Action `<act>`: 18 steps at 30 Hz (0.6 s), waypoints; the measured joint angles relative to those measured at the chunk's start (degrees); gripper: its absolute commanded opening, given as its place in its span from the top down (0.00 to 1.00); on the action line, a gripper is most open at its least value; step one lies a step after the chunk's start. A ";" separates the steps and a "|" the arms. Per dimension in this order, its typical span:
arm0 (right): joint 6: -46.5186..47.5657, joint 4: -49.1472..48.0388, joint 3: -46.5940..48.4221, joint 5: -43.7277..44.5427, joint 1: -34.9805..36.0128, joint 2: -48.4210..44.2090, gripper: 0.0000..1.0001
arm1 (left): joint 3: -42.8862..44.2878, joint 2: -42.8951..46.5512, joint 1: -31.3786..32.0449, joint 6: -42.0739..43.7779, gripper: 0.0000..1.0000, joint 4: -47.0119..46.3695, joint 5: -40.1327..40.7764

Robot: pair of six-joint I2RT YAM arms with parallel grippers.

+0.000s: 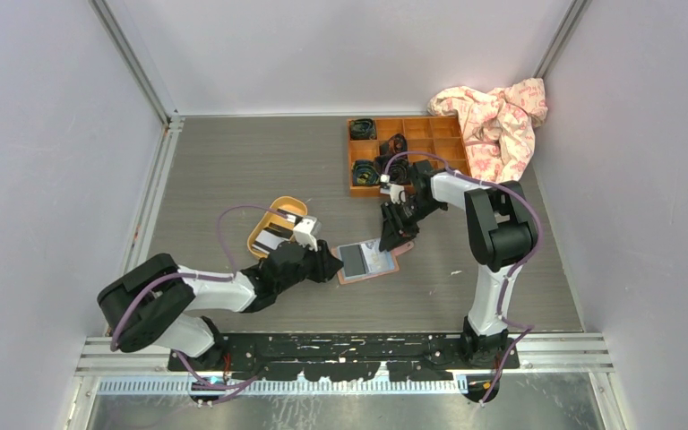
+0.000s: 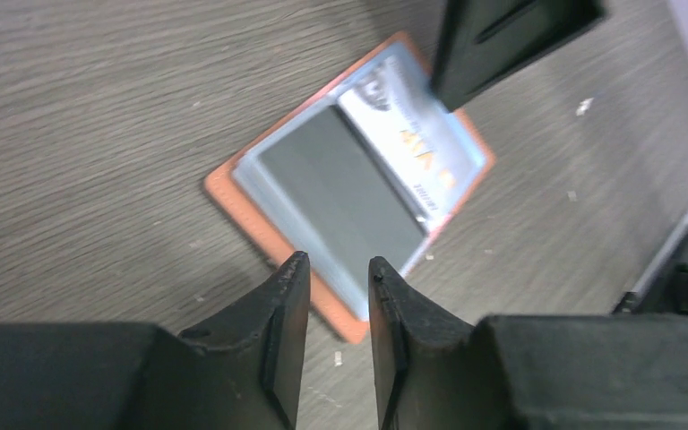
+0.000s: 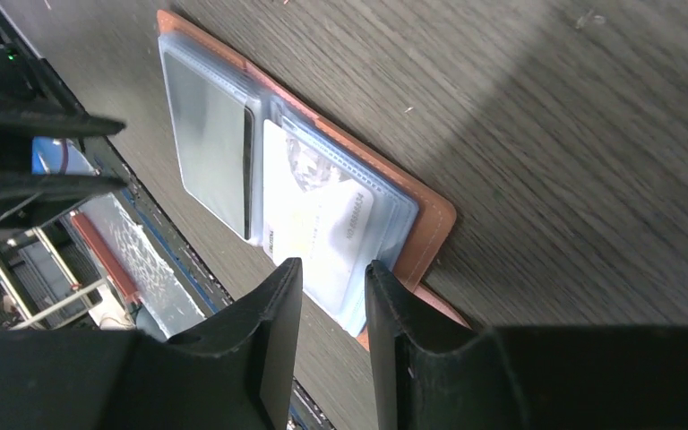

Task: Put the credit cards into the card holder
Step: Turn over the card slot in the card holder.

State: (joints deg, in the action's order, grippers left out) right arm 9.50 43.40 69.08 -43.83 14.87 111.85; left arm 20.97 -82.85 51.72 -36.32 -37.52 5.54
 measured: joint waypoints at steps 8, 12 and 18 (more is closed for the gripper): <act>-2.16 -0.33 0.00 1.38 0.00 -0.07 0.63 | 4.94 -1.97 2.40 -3.85 0.78 -0.57 -3.56; -2.36 -0.33 0.00 1.49 0.00 -0.07 0.63 | 9.35 -8.76 2.60 -5.90 0.82 -1.49 -5.25; -2.38 -0.33 0.00 1.53 0.00 -0.07 0.63 | 13.62 -15.39 2.60 -8.46 0.82 -0.68 -5.68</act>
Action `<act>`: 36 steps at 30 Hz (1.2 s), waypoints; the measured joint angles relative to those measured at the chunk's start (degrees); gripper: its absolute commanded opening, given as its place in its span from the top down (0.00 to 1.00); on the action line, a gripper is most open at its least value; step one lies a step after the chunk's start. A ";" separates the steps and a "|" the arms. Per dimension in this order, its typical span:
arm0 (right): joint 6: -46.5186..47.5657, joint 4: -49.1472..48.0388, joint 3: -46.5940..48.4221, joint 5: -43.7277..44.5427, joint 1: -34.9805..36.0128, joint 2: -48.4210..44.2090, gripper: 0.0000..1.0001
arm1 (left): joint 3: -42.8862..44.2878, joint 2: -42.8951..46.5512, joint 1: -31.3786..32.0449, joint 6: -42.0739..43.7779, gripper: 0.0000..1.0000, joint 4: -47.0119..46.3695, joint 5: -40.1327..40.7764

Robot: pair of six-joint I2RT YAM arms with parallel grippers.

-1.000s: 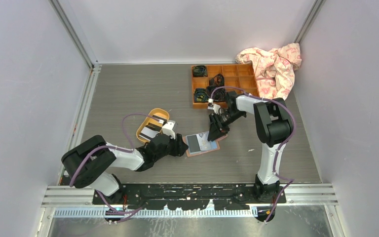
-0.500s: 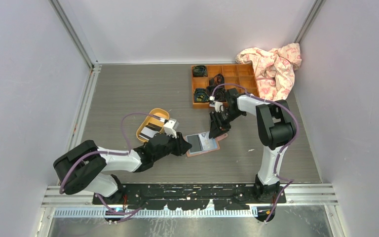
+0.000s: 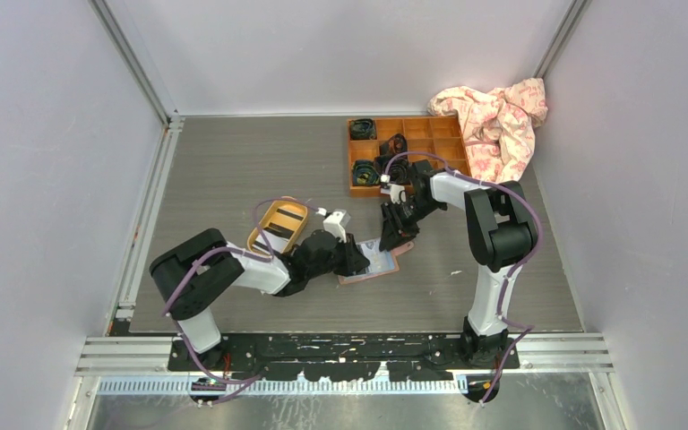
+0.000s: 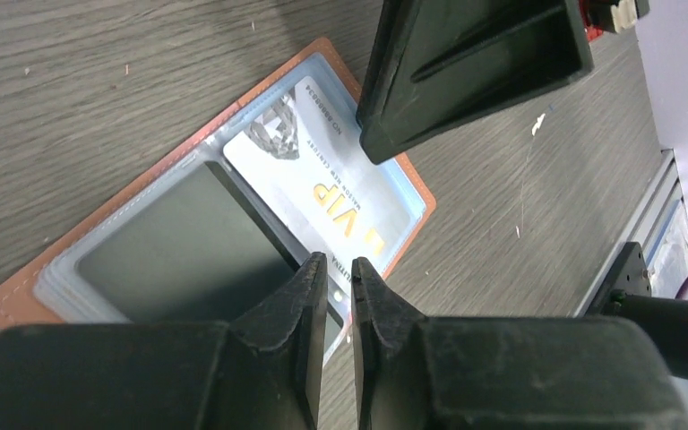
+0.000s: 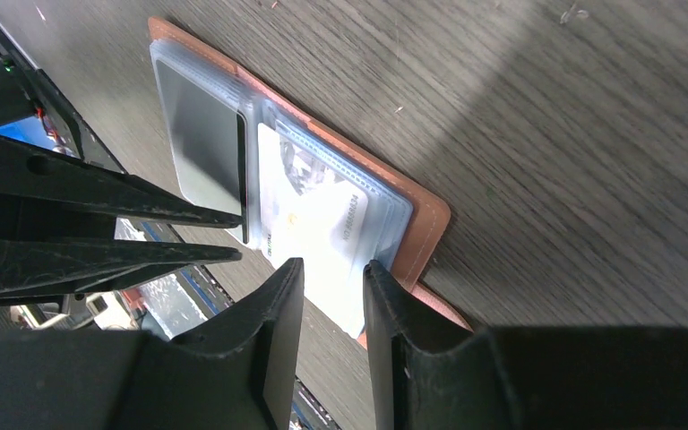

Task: Put the credit cards into the card holder
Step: Turn over the card slot in the card holder.

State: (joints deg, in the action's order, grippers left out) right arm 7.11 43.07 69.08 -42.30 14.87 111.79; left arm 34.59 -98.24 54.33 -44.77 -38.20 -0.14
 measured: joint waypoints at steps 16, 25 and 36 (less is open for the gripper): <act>0.00 0.00 0.00 0.00 0.00 0.00 0.63 | 8.09 -3.91 0.00 -6.51 0.66 9.40 4.72; -0.02 0.00 0.00 0.02 0.00 0.00 0.63 | 10.29 -4.09 0.33 -9.35 0.64 13.42 6.12; -0.70 -0.13 -0.04 -0.50 0.00 0.00 0.63 | 10.43 -4.83 0.46 -10.56 0.76 13.81 6.62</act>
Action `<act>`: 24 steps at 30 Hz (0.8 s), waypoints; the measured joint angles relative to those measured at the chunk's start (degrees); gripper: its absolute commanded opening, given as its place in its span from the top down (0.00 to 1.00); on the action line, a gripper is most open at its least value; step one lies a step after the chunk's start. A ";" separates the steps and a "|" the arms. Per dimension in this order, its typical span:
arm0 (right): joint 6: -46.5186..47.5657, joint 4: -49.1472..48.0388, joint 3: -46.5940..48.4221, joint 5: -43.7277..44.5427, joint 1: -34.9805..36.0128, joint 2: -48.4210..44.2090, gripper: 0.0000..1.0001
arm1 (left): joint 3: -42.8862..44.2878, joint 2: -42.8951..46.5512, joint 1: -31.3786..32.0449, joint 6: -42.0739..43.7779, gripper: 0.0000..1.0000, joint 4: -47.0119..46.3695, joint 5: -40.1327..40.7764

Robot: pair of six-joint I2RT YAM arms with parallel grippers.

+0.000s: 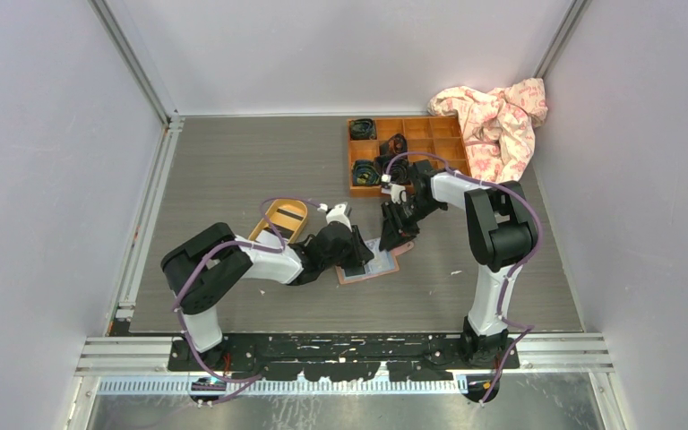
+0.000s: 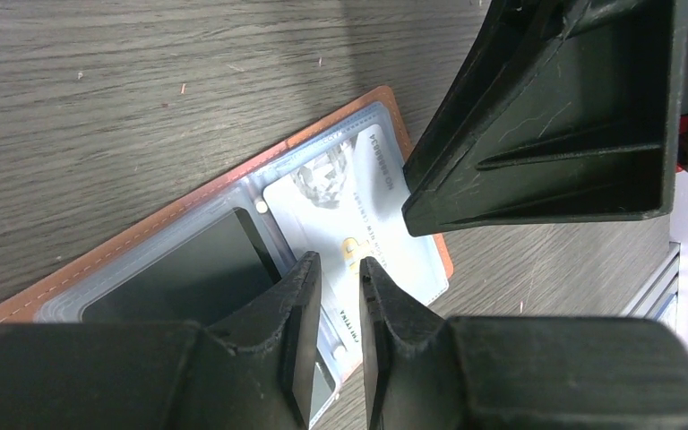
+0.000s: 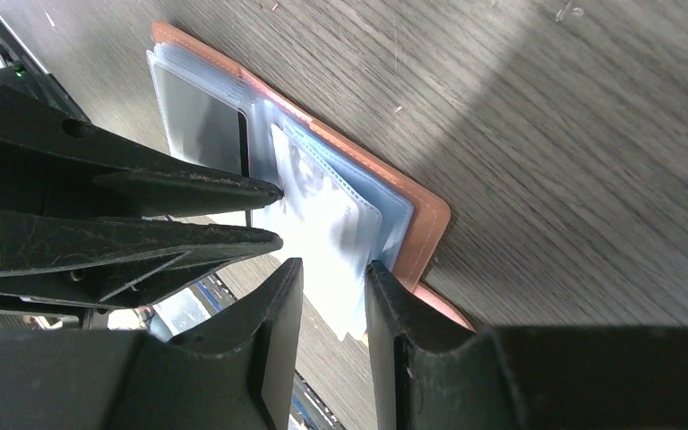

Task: Put the credit cards into the card holder
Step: Turn over the card slot in the card holder.

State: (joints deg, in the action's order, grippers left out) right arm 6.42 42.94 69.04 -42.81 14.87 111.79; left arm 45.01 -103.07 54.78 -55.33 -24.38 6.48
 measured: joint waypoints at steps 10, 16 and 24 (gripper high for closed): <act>-1.01 -0.42 -0.20 -5.33 -0.87 0.13 0.63 | -0.02 0.00 0.02 0.00 0.77 0.00 0.20; -1.79 -0.74 -0.48 -9.29 -1.79 0.31 0.63 | -0.37 0.02 0.02 -0.02 0.73 -0.68 0.20; -2.51 -1.40 -0.70 -14.23 -1.95 0.74 0.63 | -2.16 1.27 0.02 0.15 0.69 -2.40 -0.13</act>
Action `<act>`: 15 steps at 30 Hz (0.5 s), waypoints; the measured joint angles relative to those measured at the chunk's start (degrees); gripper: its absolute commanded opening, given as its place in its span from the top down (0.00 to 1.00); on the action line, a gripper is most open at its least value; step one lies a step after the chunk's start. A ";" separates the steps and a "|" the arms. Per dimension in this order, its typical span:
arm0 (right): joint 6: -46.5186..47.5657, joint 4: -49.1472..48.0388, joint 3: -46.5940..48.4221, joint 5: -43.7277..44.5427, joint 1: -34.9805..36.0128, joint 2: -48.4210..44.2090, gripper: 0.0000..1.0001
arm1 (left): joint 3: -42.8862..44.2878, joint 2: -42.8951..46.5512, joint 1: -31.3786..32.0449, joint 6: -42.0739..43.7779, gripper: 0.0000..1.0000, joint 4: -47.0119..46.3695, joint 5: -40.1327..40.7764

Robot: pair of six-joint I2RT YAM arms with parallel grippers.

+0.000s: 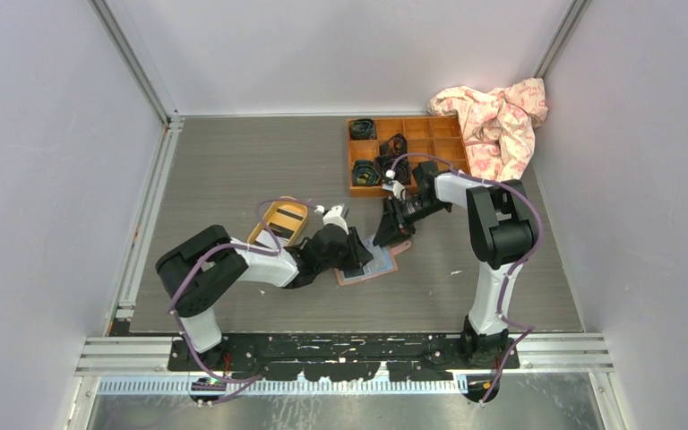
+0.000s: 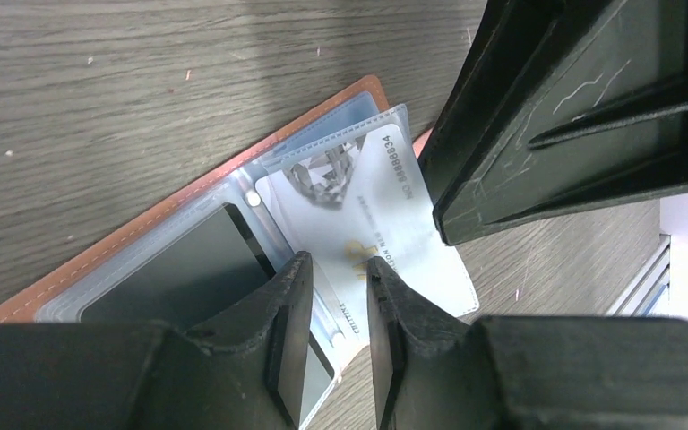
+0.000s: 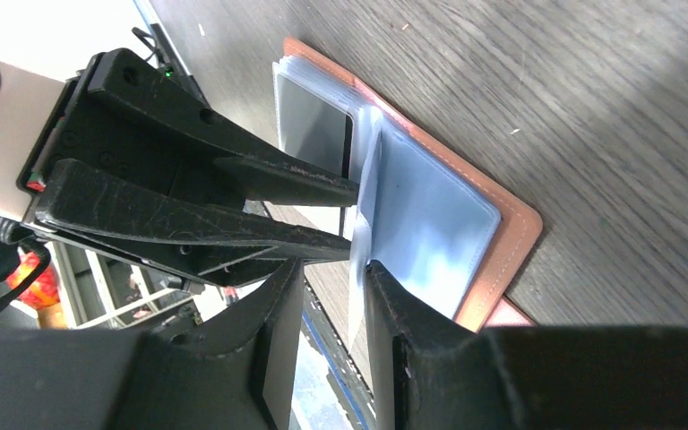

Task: Put the credit cards into the card holder
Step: Turn over the card slot in the card holder.

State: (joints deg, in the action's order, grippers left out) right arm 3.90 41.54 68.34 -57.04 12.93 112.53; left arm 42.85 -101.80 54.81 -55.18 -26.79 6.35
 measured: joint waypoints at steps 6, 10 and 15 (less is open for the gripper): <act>-1.31 -1.16 -0.48 -2.36 0.00 0.48 0.63 | -2.71 2.12 -0.07 0.28 0.68 -0.81 -0.68; -2.36 -2.14 -0.87 -3.32 0.02 0.59 0.64 | -4.70 3.78 -0.20 0.96 0.67 -1.36 -1.53; -4.39 -4.09 -1.70 -4.35 0.02 1.18 0.64 | -5.22 4.11 -0.66 1.66 0.67 -2.21 -2.67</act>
State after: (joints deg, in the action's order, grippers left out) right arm -0.49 37.45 66.63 -61.39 12.95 113.71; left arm 37.63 -97.69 54.15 -53.52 -28.99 3.68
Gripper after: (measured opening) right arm 0.366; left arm 0.325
